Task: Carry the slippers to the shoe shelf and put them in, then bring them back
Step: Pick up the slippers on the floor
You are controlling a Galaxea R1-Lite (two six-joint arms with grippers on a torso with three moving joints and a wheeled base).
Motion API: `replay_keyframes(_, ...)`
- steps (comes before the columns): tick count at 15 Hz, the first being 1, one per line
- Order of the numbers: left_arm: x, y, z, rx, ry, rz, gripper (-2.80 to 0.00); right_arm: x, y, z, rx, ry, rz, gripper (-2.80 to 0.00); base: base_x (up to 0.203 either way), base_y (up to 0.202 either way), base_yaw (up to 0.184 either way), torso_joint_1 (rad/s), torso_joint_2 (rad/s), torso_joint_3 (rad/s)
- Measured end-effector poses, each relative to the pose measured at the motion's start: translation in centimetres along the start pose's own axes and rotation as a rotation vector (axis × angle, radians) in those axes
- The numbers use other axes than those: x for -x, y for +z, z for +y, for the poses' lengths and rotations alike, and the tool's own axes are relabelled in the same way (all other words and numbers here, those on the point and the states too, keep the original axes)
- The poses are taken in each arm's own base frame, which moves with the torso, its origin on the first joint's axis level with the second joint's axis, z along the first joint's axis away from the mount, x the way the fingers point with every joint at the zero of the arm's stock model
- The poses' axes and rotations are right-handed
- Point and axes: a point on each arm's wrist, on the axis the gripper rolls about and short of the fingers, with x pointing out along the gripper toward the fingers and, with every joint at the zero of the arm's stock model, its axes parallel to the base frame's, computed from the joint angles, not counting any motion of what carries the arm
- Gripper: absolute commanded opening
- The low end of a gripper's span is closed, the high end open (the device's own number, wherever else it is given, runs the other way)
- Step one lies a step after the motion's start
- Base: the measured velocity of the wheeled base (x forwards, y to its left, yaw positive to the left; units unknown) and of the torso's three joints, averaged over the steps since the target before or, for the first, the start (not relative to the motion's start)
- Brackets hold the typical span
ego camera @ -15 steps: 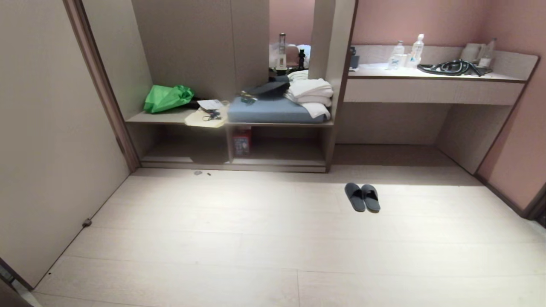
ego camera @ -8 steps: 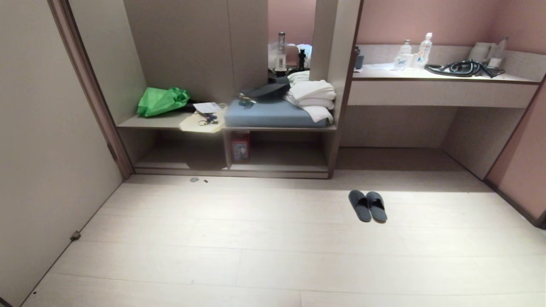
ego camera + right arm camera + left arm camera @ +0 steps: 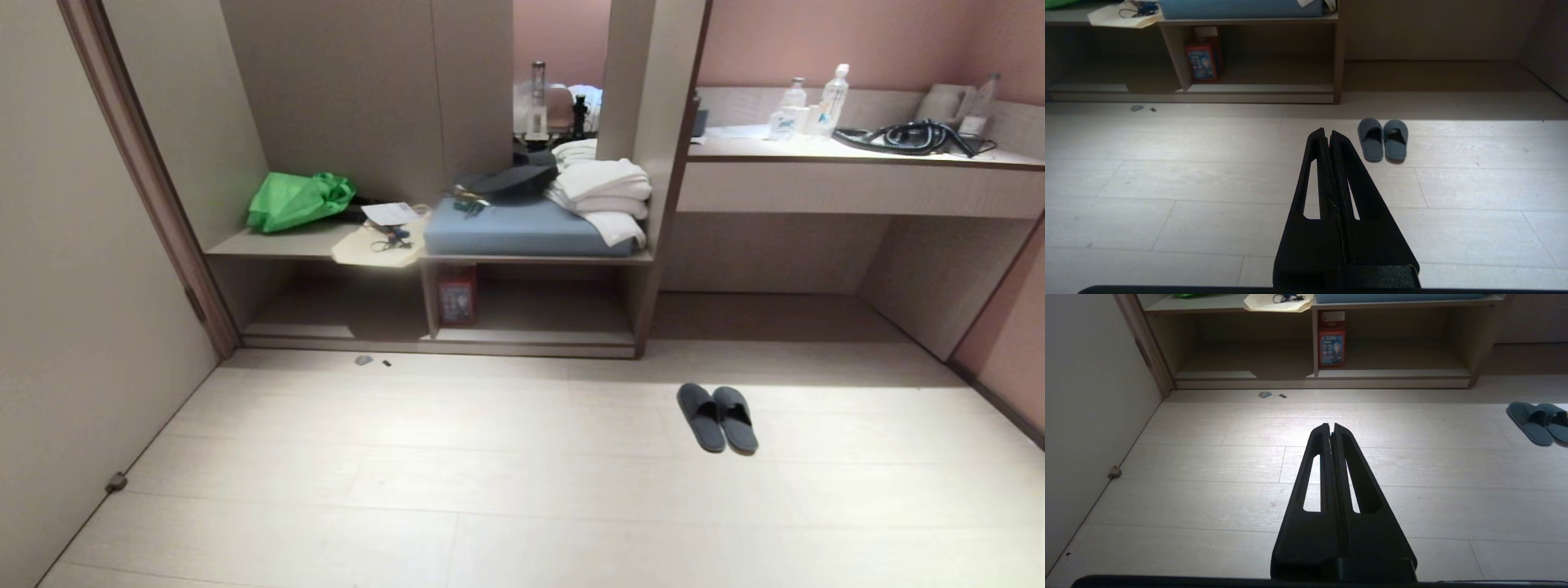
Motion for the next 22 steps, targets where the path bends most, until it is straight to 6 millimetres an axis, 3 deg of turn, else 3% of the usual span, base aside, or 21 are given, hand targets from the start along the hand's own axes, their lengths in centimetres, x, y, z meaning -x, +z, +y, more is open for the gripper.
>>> replay_keyframes(22, 0.01, 0.02, 0.00, -0.001, -0.002, 0.001, -2.80, 0.00, -0.02, 0.02, 0.063, 0.010, 0.002, -2.80, 0.196, 0.000, 0.000, 0.002, 0.00, 0.002)
